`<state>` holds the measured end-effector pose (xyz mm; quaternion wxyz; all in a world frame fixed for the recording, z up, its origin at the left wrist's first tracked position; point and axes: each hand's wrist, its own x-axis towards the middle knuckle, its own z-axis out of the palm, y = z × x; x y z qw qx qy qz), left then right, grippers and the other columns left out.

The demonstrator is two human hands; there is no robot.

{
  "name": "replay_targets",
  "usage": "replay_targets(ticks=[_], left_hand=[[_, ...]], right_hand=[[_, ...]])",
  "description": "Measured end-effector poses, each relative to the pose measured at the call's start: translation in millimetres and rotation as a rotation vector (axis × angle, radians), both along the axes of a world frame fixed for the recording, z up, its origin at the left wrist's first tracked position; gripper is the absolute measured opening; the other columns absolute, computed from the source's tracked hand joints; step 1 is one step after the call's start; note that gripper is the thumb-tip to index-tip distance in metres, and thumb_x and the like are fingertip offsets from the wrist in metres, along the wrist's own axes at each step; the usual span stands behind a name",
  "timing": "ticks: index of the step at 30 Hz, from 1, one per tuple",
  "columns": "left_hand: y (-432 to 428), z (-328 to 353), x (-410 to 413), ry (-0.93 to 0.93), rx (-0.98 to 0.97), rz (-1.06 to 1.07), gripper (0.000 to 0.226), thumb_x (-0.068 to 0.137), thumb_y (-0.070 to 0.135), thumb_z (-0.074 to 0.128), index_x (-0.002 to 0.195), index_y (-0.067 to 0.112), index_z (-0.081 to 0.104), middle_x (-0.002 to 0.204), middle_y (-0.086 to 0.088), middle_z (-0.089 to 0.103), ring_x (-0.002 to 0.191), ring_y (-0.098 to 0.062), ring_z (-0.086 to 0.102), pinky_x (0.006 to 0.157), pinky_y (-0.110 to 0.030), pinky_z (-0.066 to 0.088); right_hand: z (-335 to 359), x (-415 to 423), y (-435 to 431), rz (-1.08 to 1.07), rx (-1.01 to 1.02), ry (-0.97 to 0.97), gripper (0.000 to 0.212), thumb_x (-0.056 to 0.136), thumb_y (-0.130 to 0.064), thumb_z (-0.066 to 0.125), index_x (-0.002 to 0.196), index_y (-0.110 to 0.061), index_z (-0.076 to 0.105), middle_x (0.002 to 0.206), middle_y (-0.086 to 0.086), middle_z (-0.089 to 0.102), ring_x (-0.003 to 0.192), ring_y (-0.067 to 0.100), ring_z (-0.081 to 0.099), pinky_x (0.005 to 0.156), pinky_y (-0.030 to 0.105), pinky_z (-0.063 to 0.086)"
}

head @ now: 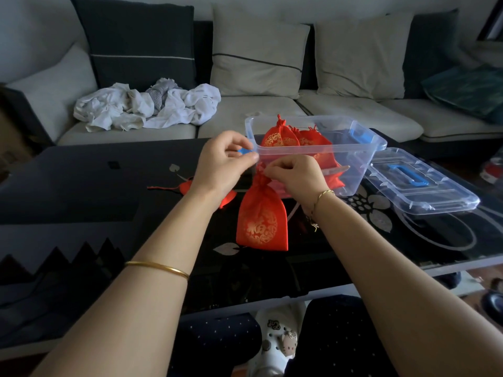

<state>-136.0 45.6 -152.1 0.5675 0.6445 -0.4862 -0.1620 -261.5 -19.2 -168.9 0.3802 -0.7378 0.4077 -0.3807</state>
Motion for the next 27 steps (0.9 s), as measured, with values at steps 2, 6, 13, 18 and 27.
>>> replay_targets(ticks=[2, 6, 13, 18, 27], left_hand=[[1.8, -0.5, -5.2, -0.212, 0.0, -0.05, 0.012, 0.077, 0.014, 0.071, 0.075, 0.024, 0.066, 0.097, 0.005, 0.05, 0.083, -0.001, 0.05, 0.072, 0.001, 0.036], [-2.7, -9.0, -6.2, -0.488, -0.016, 0.017, 0.006, 0.077, 0.015, 0.074, 0.082, 0.02, 0.073, 0.09, 0.008, 0.04, 0.091, -0.009, 0.047, 0.081, -0.009, 0.037], [-7.2, -13.4, -3.6, -0.582, -0.004, 0.06, 0.014, 0.077, 0.021, 0.075, 0.09, 0.018, 0.075, 0.095, 0.003, 0.044, 0.094, -0.019, 0.05, 0.083, -0.032, 0.047], [-8.8, -12.3, -3.0, -0.53, 0.022, 0.039, 0.008, 0.076, 0.016, 0.075, 0.083, 0.014, 0.072, 0.098, 0.0, 0.048, 0.086, -0.014, 0.049, 0.079, -0.025, 0.044], [-7.6, -12.5, 2.2, -0.517, 0.088, 0.066, 0.007, 0.088, 0.012, 0.06, 0.085, 0.006, 0.062, 0.089, 0.001, 0.058, 0.079, -0.012, 0.052, 0.059, -0.007, 0.032]], right_hand=[[-0.4, 1.0, -0.7, -0.013, 0.045, -0.019, 0.011, 0.081, -0.013, 0.067, 0.079, -0.003, 0.072, 0.065, 0.006, 0.062, 0.058, 0.011, 0.052, 0.059, 0.031, 0.049], [1.2, 1.0, -0.8, -0.018, 0.124, -0.059, 0.011, 0.082, -0.011, 0.066, 0.073, -0.009, 0.071, 0.053, -0.004, 0.054, 0.046, 0.004, 0.047, 0.048, 0.022, 0.047], [1.0, -0.7, -1.6, 0.103, 0.366, -0.297, 0.009, 0.085, -0.002, 0.06, 0.077, -0.001, 0.064, 0.054, 0.002, 0.043, 0.045, 0.009, 0.033, 0.046, 0.022, 0.027], [-1.1, -4.7, -4.5, 0.218, 0.363, -0.263, 0.013, 0.088, -0.002, 0.056, 0.078, -0.003, 0.063, 0.062, 0.006, 0.046, 0.05, 0.01, 0.034, 0.048, 0.021, 0.03], [-1.9, -21.9, -15.6, 0.034, -0.02, 0.034, 0.02, 0.086, -0.012, 0.063, 0.067, -0.018, 0.063, 0.061, -0.008, 0.055, 0.056, 0.004, 0.048, 0.059, 0.019, 0.041]])
